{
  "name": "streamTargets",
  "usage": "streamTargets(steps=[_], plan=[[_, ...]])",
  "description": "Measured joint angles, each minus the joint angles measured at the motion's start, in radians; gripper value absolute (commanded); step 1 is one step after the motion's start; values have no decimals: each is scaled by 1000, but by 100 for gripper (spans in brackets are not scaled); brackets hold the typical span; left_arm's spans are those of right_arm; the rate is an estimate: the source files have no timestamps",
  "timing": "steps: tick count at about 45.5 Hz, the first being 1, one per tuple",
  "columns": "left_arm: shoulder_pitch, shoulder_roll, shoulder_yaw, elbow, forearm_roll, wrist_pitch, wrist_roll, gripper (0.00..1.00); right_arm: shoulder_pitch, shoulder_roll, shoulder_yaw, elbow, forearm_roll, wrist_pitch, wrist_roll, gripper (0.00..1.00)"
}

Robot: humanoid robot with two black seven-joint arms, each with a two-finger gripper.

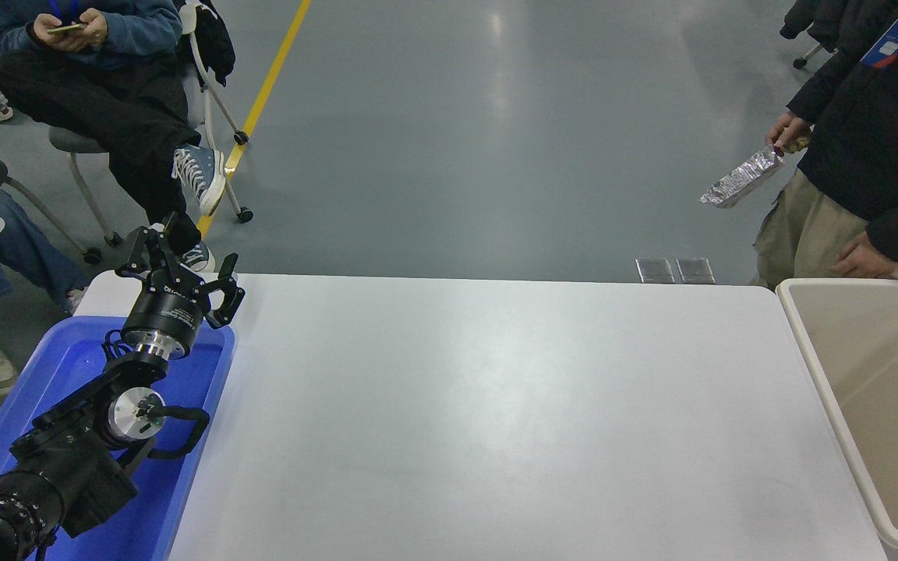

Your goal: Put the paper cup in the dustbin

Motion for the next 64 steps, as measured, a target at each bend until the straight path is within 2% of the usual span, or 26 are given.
streamTargets(steps=[14,24,31,40,64], plan=[[0,0,0,0,0,0,0,100,-32,-123,302,309,-22,38,45,99],[0,0,0,0,0,0,0,100,-136,-140,570,562,-149,46,104,99],[0,0,0,0,0,0,0,100,-231,-84,788,704,-288,50,121,99],[0,0,0,0,0,0,0,100,-301,4,949,804,-388,67,135,99],[0,0,0,0,0,0,0,100,-353,253,1115,864,-499,80,216,99]])
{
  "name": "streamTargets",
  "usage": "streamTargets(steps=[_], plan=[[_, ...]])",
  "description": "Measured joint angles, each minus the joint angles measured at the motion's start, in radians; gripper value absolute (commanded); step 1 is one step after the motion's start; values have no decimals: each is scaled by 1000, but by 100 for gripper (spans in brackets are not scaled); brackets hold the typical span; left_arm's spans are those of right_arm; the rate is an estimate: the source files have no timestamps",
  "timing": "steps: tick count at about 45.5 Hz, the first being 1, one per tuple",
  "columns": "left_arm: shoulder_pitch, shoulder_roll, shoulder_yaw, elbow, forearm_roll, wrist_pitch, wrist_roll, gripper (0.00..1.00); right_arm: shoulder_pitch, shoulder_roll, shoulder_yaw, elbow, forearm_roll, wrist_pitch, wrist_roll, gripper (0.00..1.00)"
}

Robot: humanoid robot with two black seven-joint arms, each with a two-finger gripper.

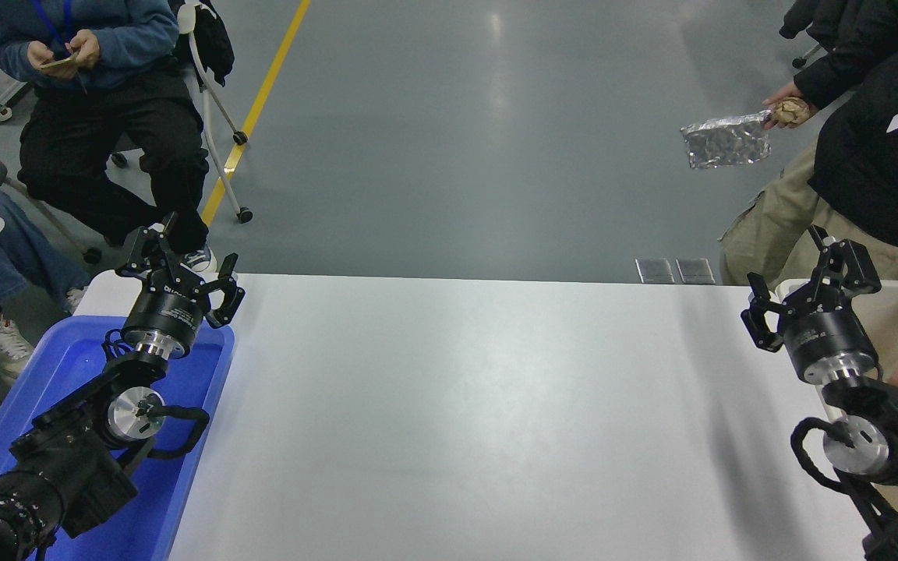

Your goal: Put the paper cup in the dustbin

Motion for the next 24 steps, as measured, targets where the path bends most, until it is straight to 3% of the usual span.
streamTargets(steps=[24], plan=[[0,0,0,0,0,0,0,100,-45,92,84,7,-104,-1,30,99]])
